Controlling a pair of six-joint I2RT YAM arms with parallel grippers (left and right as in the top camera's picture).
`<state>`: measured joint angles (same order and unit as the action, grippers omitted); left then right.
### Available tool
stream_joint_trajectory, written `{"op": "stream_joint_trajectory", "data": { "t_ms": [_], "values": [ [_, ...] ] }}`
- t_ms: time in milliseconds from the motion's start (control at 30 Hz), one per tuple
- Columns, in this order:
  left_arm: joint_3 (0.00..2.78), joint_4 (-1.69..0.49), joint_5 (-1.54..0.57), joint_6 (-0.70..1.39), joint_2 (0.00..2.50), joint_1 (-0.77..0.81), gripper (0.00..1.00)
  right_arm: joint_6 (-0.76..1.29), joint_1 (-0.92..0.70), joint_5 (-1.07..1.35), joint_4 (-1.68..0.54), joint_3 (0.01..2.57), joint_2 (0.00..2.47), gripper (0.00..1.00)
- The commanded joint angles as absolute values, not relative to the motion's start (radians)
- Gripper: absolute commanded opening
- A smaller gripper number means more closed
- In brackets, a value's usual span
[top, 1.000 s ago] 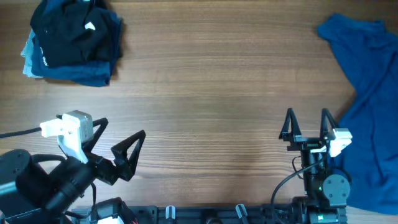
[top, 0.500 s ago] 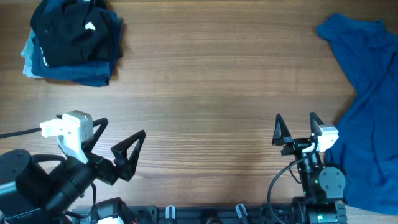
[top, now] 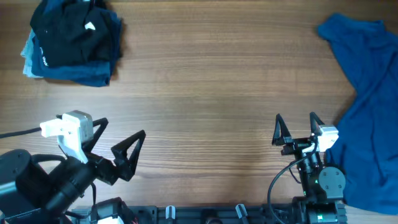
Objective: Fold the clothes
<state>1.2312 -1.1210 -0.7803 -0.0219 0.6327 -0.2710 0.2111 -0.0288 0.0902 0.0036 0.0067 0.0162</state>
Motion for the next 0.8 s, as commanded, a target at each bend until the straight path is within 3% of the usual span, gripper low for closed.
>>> {"op": "stream_joint_trajectory", "data": {
  "t_ms": [0,300,433,567,667,767],
  "values": [
    [1.229,-1.118,-0.795,-0.038,0.63,-0.27,1.0,0.22,-0.025,0.113,0.007,0.005,0.007,1.0],
    [1.229,-1.13,-0.721,-0.038,0.629,-0.268,1.0,0.22,-0.025,0.113,0.007,0.005,0.007,1.0],
    [1.213,-1.118,-0.726,-0.037,0.604,-0.193,1.0,0.22,-0.025,0.113,0.007,0.005,0.007,1.0],
    [1.066,-0.925,-0.758,0.121,0.51,-0.11,1.0,0.22,-0.025,0.113,0.007,0.005,0.007,1.0],
    [0.845,-0.643,-0.748,0.24,0.412,-0.105,1.0,0.22,-0.025,0.113,0.007,0.005,0.007,1.0],
    [0.636,-0.475,-0.618,0.414,0.321,-0.104,1.0,0.22,-0.025,0.113,0.007,0.005,0.007,1.0]
  ]
}}
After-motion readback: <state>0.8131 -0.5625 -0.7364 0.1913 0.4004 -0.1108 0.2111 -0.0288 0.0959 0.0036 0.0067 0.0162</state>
